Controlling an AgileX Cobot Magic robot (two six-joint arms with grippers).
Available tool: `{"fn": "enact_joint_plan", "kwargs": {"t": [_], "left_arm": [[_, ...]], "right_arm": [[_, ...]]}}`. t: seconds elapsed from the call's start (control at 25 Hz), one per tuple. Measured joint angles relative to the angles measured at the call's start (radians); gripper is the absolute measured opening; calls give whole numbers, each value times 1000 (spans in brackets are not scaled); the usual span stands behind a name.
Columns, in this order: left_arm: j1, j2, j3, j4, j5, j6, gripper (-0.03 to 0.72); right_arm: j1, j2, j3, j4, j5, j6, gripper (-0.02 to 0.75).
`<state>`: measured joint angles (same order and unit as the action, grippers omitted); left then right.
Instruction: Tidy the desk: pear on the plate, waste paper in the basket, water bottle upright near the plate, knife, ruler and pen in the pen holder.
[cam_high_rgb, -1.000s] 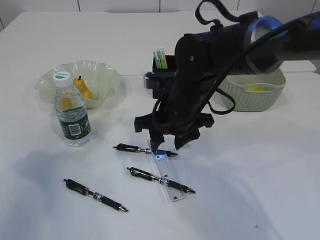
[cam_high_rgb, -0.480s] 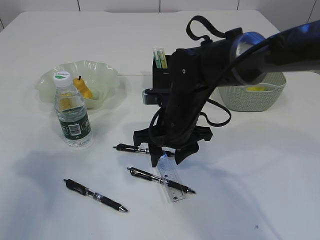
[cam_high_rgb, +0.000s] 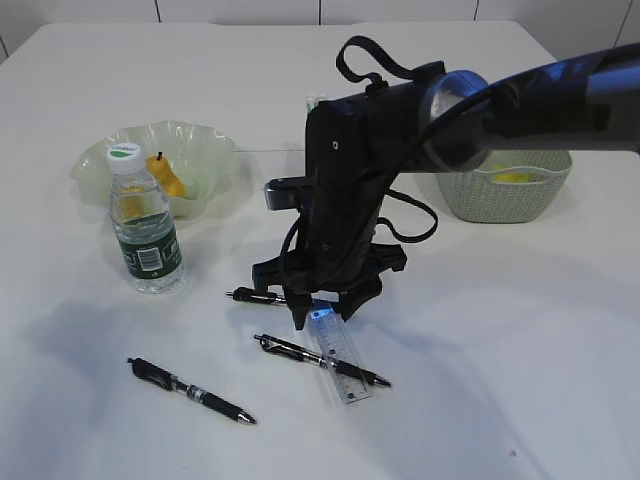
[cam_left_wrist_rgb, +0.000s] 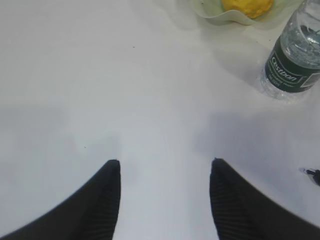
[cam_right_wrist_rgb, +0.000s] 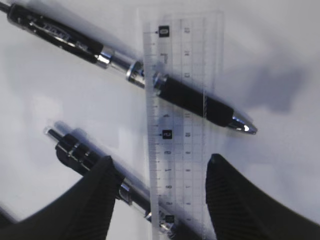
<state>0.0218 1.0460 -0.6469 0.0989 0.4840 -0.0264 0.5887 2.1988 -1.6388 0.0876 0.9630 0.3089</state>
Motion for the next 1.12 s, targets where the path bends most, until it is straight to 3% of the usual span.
{"fn": "enact_joint_plan", "kwargs": {"t": [1.12], "left_arm": [[0, 0, 0, -2, 0, 0, 402]], "right_arm": [[2, 55, -12, -24, 28, 18, 427]]}}
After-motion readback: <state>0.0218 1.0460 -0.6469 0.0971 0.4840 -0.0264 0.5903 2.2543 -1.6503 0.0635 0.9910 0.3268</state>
